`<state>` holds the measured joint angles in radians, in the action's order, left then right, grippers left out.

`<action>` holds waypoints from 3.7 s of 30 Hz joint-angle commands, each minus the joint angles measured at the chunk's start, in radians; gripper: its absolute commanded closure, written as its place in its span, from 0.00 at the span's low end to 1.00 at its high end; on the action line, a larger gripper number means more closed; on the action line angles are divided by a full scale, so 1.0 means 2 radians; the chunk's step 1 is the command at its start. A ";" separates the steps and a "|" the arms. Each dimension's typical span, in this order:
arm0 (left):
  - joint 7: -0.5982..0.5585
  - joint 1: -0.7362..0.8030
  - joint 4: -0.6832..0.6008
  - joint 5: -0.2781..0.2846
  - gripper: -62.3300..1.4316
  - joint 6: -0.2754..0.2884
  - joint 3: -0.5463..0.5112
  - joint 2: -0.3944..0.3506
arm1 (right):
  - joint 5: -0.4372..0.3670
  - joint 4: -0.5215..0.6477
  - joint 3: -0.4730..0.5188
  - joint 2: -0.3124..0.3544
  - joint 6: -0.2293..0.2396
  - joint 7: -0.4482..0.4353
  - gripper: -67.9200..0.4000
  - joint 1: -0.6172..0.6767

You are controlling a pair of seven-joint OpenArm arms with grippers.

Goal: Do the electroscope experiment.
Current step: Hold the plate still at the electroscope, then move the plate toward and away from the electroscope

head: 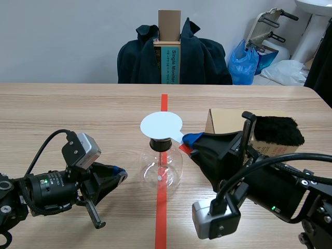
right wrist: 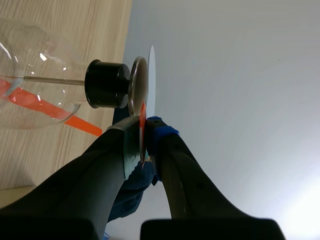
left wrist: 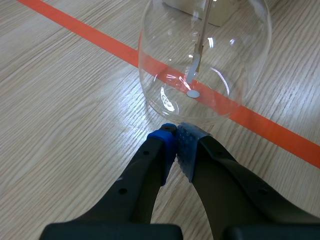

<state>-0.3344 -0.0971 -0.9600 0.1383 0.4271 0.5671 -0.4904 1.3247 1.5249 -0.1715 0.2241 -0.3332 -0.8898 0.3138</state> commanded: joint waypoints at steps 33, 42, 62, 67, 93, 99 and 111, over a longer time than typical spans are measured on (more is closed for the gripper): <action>-0.006 -0.001 -0.010 0.005 0.93 0.002 -0.006 -0.003 | -0.004 0.008 0.005 0.001 -0.005 0.071 0.98 -0.006; -0.007 0.000 -0.010 0.005 0.93 0.002 -0.006 -0.003 | -0.004 0.008 0.005 0.001 -0.005 0.185 0.98 -0.006; -0.007 0.000 -0.010 0.005 0.93 0.002 -0.006 -0.003 | -0.004 0.008 0.005 0.002 -0.005 0.155 0.98 -0.006; -0.007 0.000 -0.010 0.005 0.93 0.002 -0.006 -0.003 | -0.004 0.008 0.005 0.001 -0.006 0.103 0.98 -0.006; -0.007 0.000 -0.010 0.005 0.93 0.002 -0.006 -0.003 | -0.004 0.008 0.005 0.001 -0.009 0.003 0.98 -0.006; -0.007 0.000 -0.010 0.005 0.93 0.002 -0.006 -0.003 | -0.004 0.008 0.005 0.001 -0.009 0.040 0.98 -0.006; -0.006 0.000 -0.010 0.005 0.93 0.002 -0.006 -0.003 | -0.004 0.008 0.005 0.001 -0.009 0.168 0.98 -0.006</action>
<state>-0.3340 -0.0971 -0.9600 0.1383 0.4271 0.5671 -0.4904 1.3243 1.5249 -0.1715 0.2241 -0.3431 -0.5610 0.3138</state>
